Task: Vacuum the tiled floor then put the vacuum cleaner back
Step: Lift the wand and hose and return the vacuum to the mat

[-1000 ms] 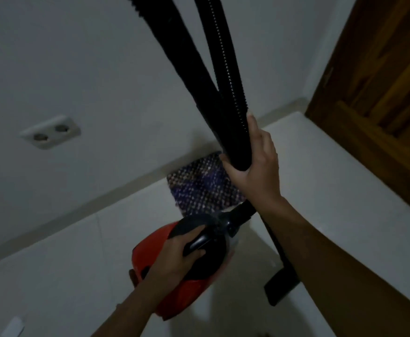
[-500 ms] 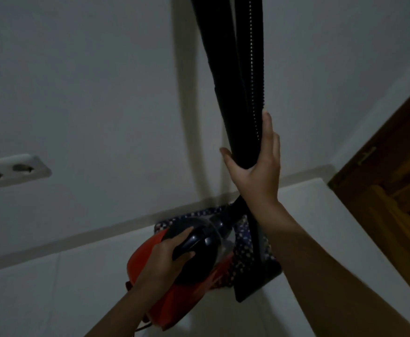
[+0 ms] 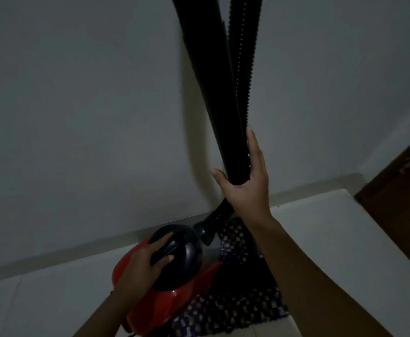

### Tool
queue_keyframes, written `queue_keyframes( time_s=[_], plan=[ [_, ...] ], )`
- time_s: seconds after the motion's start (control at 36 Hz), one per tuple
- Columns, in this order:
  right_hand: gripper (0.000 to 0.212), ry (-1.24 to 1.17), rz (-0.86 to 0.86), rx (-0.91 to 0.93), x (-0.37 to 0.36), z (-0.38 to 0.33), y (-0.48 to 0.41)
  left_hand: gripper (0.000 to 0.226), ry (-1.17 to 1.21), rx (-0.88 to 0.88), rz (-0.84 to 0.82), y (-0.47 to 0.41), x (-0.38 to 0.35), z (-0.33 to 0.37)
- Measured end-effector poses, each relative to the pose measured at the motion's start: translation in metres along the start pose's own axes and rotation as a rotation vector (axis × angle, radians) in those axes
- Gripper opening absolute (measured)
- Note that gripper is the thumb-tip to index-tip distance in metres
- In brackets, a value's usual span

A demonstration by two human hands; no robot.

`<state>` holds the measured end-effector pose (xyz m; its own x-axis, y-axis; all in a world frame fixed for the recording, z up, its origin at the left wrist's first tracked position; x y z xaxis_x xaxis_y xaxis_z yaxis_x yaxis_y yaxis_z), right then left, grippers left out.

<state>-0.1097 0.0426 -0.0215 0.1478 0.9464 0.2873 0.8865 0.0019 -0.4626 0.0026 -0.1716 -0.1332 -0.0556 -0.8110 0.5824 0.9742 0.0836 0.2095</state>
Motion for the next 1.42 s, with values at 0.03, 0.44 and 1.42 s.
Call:
queue_keyframes(
  time_s=[0.03,0.44,1.42],
  plan=[
    [0.091,0.000,-0.009,0.004,-0.001,0.011,0.003,0.054,0.003,-0.005,0.004,-0.007,-0.006,-0.010],
    [0.088,0.008,0.093,0.051,0.005,0.102,0.047,0.056,-0.100,-0.206,-0.090,-0.083,-0.071,-0.075],
    [0.051,-0.105,0.097,0.044,-0.028,0.091,0.106,0.045,-0.111,-0.217,-0.160,-0.085,-0.089,-0.060]
  ],
)
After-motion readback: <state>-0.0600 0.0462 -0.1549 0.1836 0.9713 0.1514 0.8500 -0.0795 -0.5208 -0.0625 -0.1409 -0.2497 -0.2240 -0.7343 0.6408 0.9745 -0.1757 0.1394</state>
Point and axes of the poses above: each hand's wrist, its own y-axis away from the middle knuckle, its own x-axis out of the back of the hand, z = x × y, the point moved 4 cm from there along -y, towards the middle knuckle, and after that the axes turned 7 degrees about y, right-handed, at the moved point
